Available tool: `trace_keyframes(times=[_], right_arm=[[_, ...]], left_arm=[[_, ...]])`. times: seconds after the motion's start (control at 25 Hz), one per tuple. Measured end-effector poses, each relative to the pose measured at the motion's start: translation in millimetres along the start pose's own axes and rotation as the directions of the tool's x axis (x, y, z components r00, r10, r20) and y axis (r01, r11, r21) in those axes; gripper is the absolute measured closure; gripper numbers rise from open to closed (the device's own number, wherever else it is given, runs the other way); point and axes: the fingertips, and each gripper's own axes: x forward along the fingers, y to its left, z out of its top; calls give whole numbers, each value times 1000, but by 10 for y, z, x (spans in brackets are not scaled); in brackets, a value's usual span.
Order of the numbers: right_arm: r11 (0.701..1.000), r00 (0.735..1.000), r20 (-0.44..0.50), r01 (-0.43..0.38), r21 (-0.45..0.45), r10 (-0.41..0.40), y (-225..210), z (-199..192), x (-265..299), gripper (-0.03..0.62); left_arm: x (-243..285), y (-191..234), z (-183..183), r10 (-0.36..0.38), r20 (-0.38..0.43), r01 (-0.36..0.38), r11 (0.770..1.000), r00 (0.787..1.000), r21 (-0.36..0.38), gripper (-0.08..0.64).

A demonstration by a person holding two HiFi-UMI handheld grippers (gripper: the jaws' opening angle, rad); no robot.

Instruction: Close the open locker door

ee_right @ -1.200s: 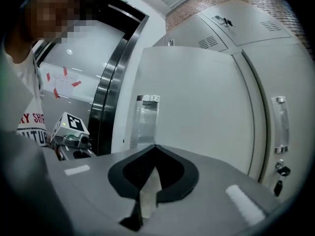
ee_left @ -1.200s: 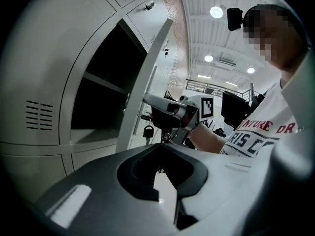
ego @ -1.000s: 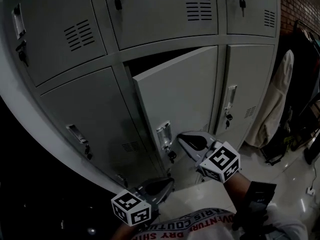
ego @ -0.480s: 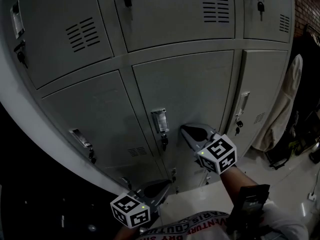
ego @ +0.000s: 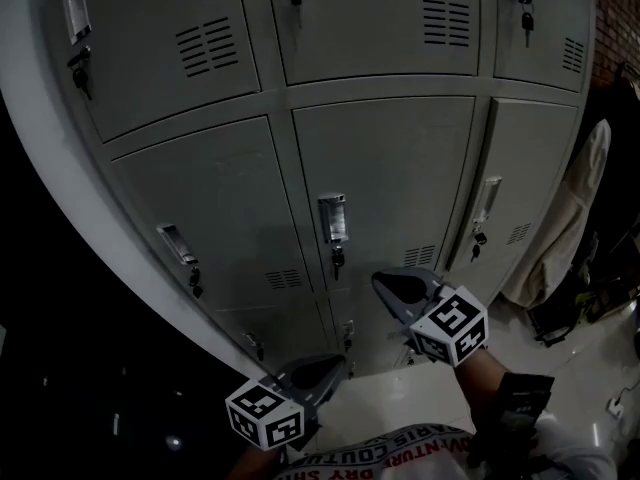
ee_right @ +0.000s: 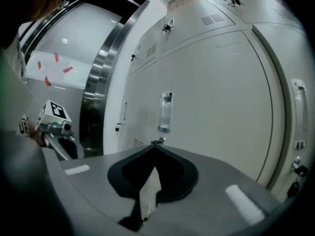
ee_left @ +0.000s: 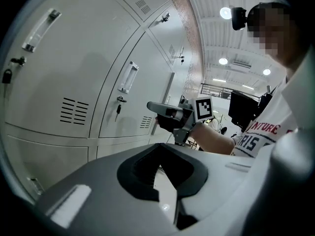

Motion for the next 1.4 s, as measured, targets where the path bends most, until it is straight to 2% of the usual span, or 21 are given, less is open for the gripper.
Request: trace_keyframes(times=[0.2, 0.36, 0.52, 0.8, 0.92, 1.04, 1.2, 1.4], right_arm=[[994, 989, -101, -111, 24, 112, 802, -450, -649, 600], [986, 972, -169, -150, 76, 161, 1480, -882, -1438, 600], [978, 971, -169, -148, 148, 172, 2079, -1109, -2333, 600], [958, 980, -113, -134, 253, 167, 3087, -1318, -3990, 600], [939, 978, -98, -145, 313, 183, 3385, -1338, -4475, 600], [936, 981, -71, -149, 318, 180, 3560, -1223, -4788, 600], [936, 986, -19, -154, 318, 168, 3702, -1036, -5049, 598], [939, 984, -7, -167, 301, 177, 3921, -902, -5155, 600]], left_arm=[[-180, -400, -253, 13, 4, -13, 1000, 1000, -20, 554], [-379, -935, -619, 23, -25, -23, 1000, 999, -9, 554], [-539, -1830, -1162, -22, -42, 21, 999, 999, -30, 554], [-971, -3430, -1945, -52, -73, 53, 999, 996, 12, 554], [-1137, -3916, -2090, -49, -92, 50, 999, 995, 13, 554], [-1249, -4237, -2136, -36, -101, 39, 999, 994, 27, 554], [-1341, -4542, -2182, -34, -91, 38, 998, 995, 42, 554], [-1499, -4766, -2192, -45, -81, 50, 997, 996, 60, 554]])
